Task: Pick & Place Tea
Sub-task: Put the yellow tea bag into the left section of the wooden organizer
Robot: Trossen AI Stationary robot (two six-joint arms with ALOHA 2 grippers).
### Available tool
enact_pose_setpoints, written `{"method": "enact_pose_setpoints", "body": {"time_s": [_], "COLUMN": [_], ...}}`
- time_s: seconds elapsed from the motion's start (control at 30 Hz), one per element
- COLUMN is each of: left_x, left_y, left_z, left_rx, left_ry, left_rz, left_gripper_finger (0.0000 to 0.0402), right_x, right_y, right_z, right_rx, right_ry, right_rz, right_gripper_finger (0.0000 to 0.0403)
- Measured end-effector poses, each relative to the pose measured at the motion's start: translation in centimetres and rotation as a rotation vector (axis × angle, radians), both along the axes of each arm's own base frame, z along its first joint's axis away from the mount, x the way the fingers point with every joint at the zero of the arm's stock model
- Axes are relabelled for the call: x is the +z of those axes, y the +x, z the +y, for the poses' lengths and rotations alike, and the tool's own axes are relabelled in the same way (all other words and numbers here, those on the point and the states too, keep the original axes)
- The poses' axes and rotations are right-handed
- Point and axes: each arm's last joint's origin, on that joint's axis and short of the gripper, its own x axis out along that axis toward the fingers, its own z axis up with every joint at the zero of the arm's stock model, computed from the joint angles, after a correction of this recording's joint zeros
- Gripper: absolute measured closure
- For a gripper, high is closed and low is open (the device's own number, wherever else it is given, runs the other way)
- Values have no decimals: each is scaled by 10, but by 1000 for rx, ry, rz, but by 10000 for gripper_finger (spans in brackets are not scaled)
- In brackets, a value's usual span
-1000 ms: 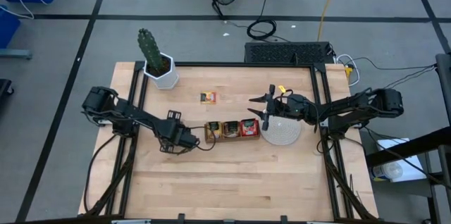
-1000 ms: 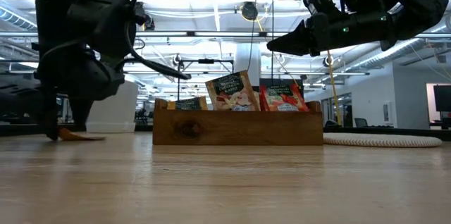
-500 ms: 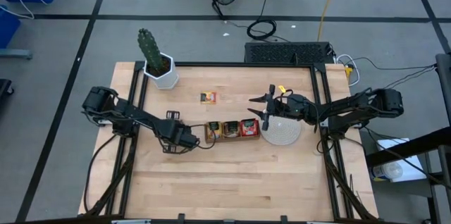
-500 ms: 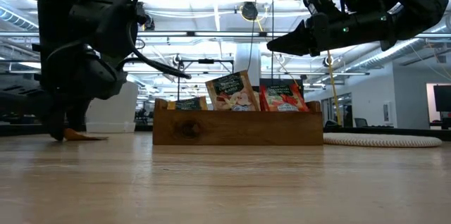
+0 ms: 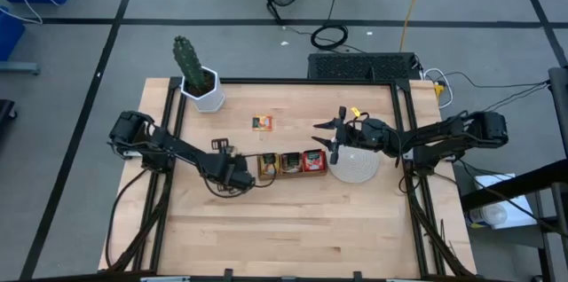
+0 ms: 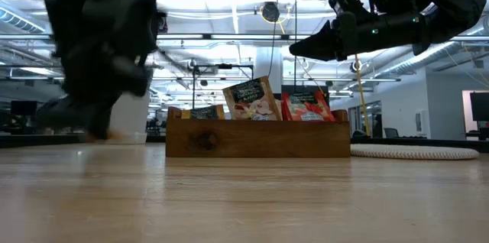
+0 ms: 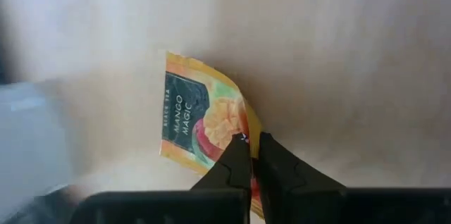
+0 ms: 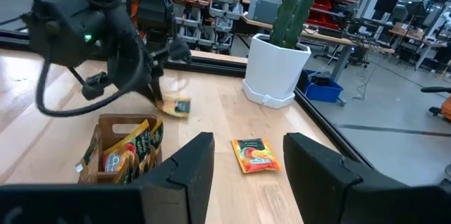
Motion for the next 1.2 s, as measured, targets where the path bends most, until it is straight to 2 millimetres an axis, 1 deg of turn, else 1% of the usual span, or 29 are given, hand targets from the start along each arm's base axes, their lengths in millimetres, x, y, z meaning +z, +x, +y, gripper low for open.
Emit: {"method": "enact_pose_setpoints", "body": {"time_s": [0.07, 0.23, 0.33, 0.47, 0.57, 0.63, 0.7, 0.83, 0.97, 1.1, 1.2], "left_x": [15, 52, 73, 87, 91, 90, 85, 66, 53, 54, 57], "left_y": [7, 37, 51, 71, 83, 91, 97, 108, 113, 114, 114], "left_z": [-3, -12, -14, -19, -20, -18, -17, -14, -14, -16, -21], "left_rx": [-31, -184, -257, -407, -522, -564, -615, -695, -693, -688, -693], "left_ry": [85, 276, 388, 463, 504, 540, 574, 617, 700, 735, 753], "left_rz": [-24, -131, -176, -209, -208, -200, -151, -30, 51, 55, 45], "left_gripper_finger": [394, 394, 394, 394, 394, 394, 394, 394, 394, 394, 394], "right_x": [0, 4, 10, 17, 17, 12, 6, -7, -13, -15, -16], "right_y": [0, -1, 2, 11, 21, 27, 35, 52, 65, 74, 78], "right_z": [0, -11, -19, -28, -33, -36, -38, -43, -48, -56, -61], "right_rx": [-3, -21, 94, 292, 351, 350, 345, 332, 377, 420, 414], "right_ry": [14, 75, 167, 301, 366, 393, 410, 465, 541, 605, 627], "right_rz": [-4, -59, -71, -57, -42, -24, -8, 36, 54, 37, 34], "right_gripper_finger": [248, 248, 248, 248, 248, 248, 248, 248, 248, 248, 248]}}
